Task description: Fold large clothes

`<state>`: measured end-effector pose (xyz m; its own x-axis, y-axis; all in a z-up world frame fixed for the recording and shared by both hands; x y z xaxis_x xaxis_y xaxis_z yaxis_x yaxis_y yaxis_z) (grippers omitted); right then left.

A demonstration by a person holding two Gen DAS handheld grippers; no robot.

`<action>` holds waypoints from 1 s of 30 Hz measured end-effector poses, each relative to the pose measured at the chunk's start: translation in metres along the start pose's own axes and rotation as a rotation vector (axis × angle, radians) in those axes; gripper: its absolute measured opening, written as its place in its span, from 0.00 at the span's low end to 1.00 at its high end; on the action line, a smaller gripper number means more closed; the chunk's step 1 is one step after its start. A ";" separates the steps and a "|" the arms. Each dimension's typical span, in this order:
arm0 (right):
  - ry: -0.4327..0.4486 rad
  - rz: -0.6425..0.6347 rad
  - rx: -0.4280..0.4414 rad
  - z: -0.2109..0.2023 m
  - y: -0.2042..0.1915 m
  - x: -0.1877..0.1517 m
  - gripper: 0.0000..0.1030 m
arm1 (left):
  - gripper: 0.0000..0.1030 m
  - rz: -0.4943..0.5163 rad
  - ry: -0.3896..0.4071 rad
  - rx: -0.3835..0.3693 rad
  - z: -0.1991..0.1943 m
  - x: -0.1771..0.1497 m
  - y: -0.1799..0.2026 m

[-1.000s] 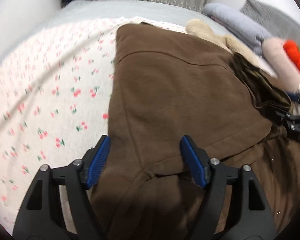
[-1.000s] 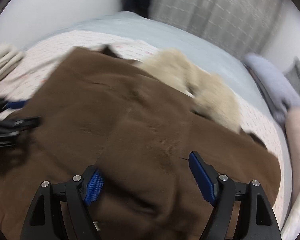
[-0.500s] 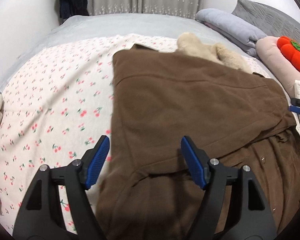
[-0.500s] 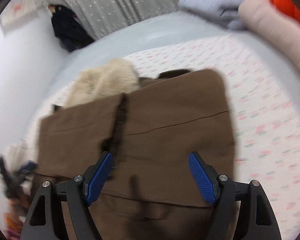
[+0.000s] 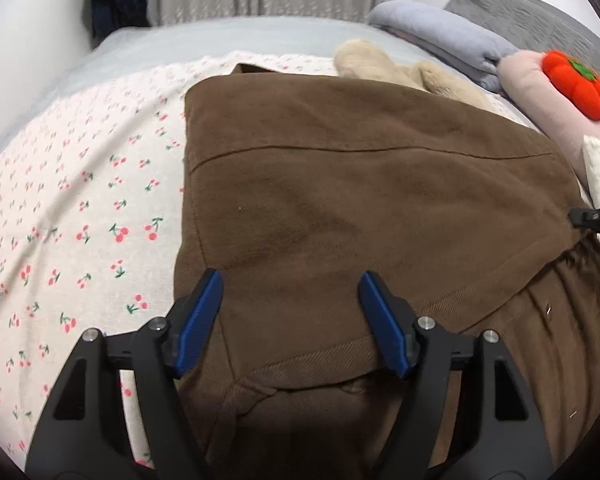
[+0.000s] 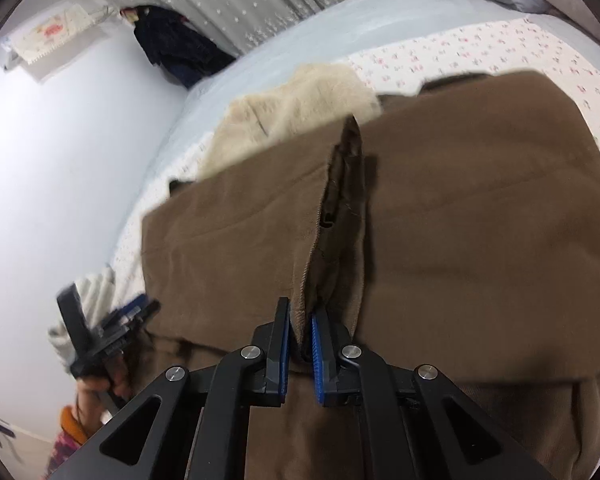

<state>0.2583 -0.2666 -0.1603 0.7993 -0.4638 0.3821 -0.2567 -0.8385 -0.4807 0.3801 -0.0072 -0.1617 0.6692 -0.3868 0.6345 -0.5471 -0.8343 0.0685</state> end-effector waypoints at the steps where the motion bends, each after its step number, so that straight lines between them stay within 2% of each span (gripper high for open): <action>1: -0.012 -0.016 -0.027 0.008 0.004 -0.004 0.09 | 0.71 0.007 0.004 0.006 0.000 -0.001 0.001; 4: 0.012 -0.027 -0.058 0.008 0.003 -0.002 0.12 | 0.71 0.010 -0.005 0.034 -0.003 0.000 0.003; 7: 0.034 -0.061 -0.135 -0.002 -0.004 0.005 0.27 | 0.71 0.008 -0.019 0.078 -0.017 0.007 0.002; 8: 0.062 -0.087 -0.186 -0.011 -0.006 0.009 0.34 | 0.71 0.003 0.004 0.064 -0.026 0.013 0.003; 10: 0.140 -0.148 -0.259 -0.025 -0.015 0.021 0.40 | 0.71 -0.009 0.059 0.041 -0.039 0.029 0.004; 12: 0.223 -0.212 -0.306 -0.034 -0.032 0.040 0.43 | 0.71 -0.021 0.088 0.037 -0.042 0.048 0.005; 14: 0.253 -0.245 -0.319 -0.033 -0.044 0.054 0.48 | 0.71 -0.030 0.093 0.046 -0.035 0.069 0.009; 19: 0.235 -0.239 -0.320 0.018 -0.056 0.089 0.49 | 0.71 -0.061 0.049 0.055 0.010 0.093 0.009; 22: 0.191 -0.201 -0.367 0.042 -0.029 0.091 0.49 | 0.71 -0.063 0.000 0.101 0.040 0.085 -0.004; 23: 0.177 -0.193 -0.395 0.045 -0.016 0.089 0.49 | 0.72 -0.065 -0.013 0.111 0.047 0.080 -0.008; 24: 0.161 -0.183 -0.417 0.050 -0.002 0.086 0.52 | 0.78 -0.086 -0.039 0.109 0.058 0.072 -0.016; 26: 0.168 -0.133 -0.315 0.053 0.013 0.082 0.55 | 0.79 -0.155 -0.032 0.066 0.062 0.069 -0.025; 27: 0.176 -0.107 -0.278 0.051 0.017 0.080 0.55 | 0.79 -0.160 -0.029 0.068 0.061 0.070 -0.025; 30: 0.151 -0.099 -0.268 0.039 0.015 0.077 0.57 | 0.78 -0.140 -0.028 0.105 0.047 0.071 -0.018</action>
<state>0.3370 -0.3033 -0.1688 0.7433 -0.3968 0.5386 -0.3316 -0.9178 -0.2184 0.4614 -0.0382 -0.1544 0.7499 -0.2739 0.6022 -0.3932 -0.9165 0.0729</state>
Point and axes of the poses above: each gripper's, at about its wrist camera, not at the fingertips, and z roughly the way its jaws point, y to its right, x to its top, the point moved 8 cm from there along z, roughly the way its jaws point, and after that the axes turned 2 degrees about -z, right-handed, at the moved point
